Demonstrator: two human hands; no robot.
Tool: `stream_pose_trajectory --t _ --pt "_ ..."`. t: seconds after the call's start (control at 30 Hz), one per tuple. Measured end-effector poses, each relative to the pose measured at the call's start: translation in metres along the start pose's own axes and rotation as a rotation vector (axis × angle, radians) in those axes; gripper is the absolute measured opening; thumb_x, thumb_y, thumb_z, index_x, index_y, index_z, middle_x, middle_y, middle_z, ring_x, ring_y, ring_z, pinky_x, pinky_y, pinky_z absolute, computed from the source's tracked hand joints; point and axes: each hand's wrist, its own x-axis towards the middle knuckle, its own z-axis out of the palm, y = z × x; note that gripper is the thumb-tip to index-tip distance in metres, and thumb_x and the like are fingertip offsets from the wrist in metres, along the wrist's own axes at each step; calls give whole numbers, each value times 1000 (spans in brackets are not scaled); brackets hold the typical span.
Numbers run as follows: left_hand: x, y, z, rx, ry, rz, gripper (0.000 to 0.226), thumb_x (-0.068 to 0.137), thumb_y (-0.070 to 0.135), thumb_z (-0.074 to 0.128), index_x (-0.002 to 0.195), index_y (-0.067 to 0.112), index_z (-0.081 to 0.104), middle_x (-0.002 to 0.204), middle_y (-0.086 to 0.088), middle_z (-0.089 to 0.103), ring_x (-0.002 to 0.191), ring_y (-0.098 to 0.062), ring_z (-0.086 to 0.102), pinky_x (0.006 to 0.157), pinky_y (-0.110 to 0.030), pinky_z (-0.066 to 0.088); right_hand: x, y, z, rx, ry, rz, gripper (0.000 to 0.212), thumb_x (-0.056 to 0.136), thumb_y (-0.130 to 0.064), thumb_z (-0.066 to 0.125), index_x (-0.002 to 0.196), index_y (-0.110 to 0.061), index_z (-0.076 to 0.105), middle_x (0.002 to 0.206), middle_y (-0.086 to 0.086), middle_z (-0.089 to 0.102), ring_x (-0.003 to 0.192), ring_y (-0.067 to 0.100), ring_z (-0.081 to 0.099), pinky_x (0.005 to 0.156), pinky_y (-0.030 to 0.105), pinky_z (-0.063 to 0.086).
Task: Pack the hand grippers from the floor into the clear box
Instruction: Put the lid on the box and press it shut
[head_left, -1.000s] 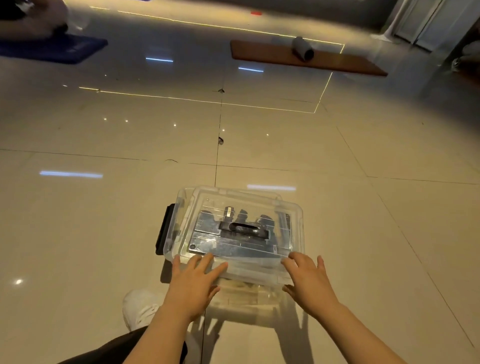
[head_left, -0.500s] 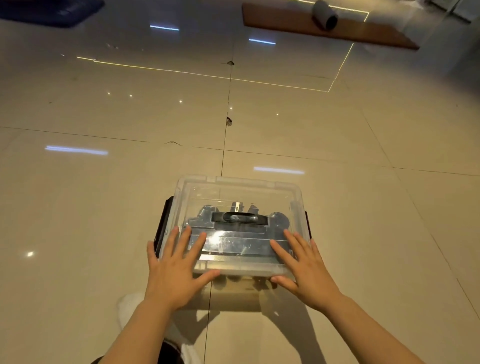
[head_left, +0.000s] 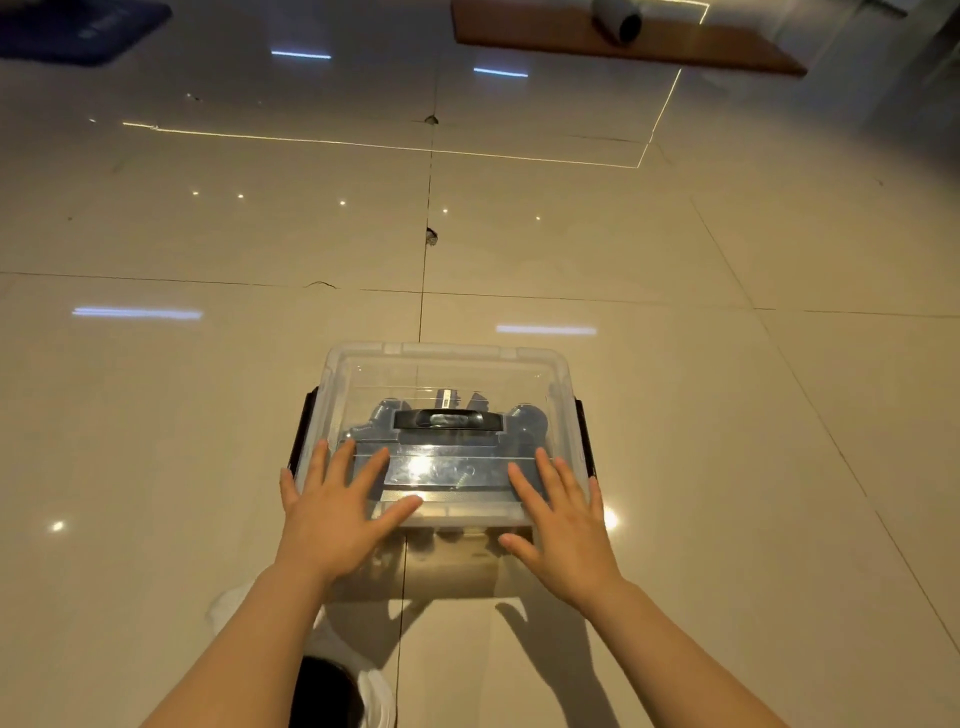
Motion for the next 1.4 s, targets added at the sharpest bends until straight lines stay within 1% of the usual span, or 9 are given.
stream_pose_trajectory --t 0.17,0.3,0.37,0.47,0.73,0.9,1.07,1.27,1.4 --pt "8 35 6 -79 145 125 87 72 83 1 145 41 22 156 -1 17 145 -23 -2 110 -59 -3 -23 -27 4 0 -32 102 90 83 -64 46 144 -35 -14 153 2 -22 141 25 -19 112 57 -6" --pt "16 70 26 -53 101 220 72 79 75 2 144 43 8 157 3 10 142 -13 -11 112 -57 -7 -53 -41 4 64 -131 136 89 66 -68 60 143 -31 35 151 9 33 137 33 32 99 59 38" --pt "17 75 37 -16 126 231 67 83 74 8 143 42 11 155 2 19 143 -15 1 113 -58 2 -71 -35 -1 149 -103 99 73 80 -67 39 146 -42 20 158 -1 12 145 24 15 109 54 30" --pt "20 75 45 37 175 224 66 85 72 19 142 39 23 151 0 31 143 -20 17 111 -56 11 -91 -12 -17 253 -45 121 69 84 -64 20 139 -53 -19 149 -20 -32 138 4 -28 116 35 -10" --pt "20 76 44 18 238 227 63 83 64 31 138 34 39 145 -3 42 137 -24 31 110 -51 22 -29 49 -31 934 -76 660 108 66 -70 62 148 -39 0 158 -8 13 142 14 20 113 37 27" --pt "23 76 41 30 211 227 62 83 63 31 138 34 39 145 -3 42 137 -24 32 110 -51 24 -16 38 -19 1023 -90 657 99 77 -54 67 149 -33 3 149 -2 33 133 20 39 104 30 34" --pt "23 77 41 49 202 226 62 83 63 31 138 34 38 144 -3 43 136 -24 33 109 -52 25 -10 39 -18 972 50 795 113 63 -47 82 149 -28 12 138 6 41 123 23 46 101 45 43" --pt "22 78 40 40 197 214 62 83 63 27 136 34 43 144 -2 43 136 -24 34 109 -50 23 -10 22 -18 679 186 599 71 79 -34 71 141 -23 37 127 -2 41 119 16 43 97 26 38" --pt "23 78 39 34 197 223 61 84 62 28 137 34 40 143 -3 44 135 -25 35 109 -51 26 -9 30 -12 919 216 612 71 75 -28 77 136 -26 40 139 -7 34 127 12 38 105 30 37"
